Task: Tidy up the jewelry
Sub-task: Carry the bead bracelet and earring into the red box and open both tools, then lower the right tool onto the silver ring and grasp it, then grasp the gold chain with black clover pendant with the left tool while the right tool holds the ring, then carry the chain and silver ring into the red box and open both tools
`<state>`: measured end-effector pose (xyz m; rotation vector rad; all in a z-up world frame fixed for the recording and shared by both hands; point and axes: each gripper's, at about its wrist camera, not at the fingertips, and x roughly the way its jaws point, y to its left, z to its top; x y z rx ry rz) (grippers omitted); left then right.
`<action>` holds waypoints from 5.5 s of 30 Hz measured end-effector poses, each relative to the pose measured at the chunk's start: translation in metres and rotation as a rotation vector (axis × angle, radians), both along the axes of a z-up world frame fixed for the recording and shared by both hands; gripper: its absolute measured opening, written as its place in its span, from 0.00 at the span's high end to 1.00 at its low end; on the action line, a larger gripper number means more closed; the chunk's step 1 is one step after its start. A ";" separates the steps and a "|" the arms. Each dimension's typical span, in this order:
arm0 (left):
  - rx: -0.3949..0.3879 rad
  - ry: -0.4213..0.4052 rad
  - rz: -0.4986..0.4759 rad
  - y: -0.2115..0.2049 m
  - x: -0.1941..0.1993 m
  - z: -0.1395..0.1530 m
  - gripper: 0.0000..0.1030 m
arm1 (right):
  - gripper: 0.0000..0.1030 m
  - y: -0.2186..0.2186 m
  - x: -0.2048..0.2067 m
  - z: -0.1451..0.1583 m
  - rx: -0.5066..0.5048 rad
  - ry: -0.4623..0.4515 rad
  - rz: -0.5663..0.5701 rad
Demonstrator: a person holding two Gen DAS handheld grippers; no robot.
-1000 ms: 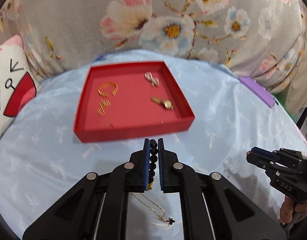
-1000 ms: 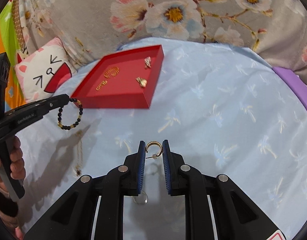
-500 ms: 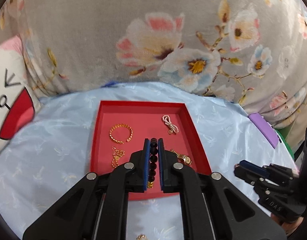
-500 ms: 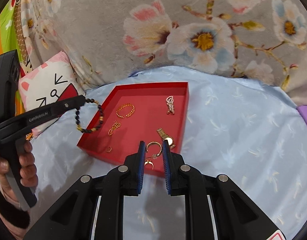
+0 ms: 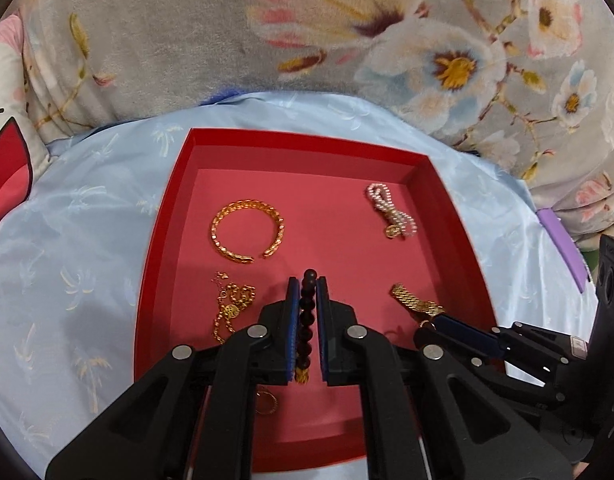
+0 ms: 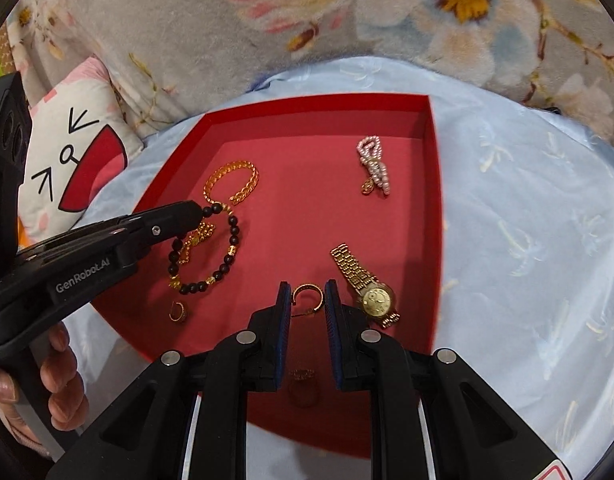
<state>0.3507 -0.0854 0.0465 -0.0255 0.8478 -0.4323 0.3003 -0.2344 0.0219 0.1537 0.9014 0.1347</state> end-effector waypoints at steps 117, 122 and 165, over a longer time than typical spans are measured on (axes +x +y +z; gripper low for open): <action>-0.003 -0.147 -0.032 0.050 -0.210 0.065 0.97 | 0.81 -0.016 -0.264 0.012 -0.024 -0.096 -0.071; -0.034 -0.182 -0.052 0.054 -0.209 0.093 0.97 | 0.81 -0.014 -0.260 0.038 -0.001 -0.140 -0.046; 0.059 -0.101 0.034 -0.027 0.045 0.039 0.96 | 0.81 -0.002 0.063 0.023 0.007 0.045 -0.026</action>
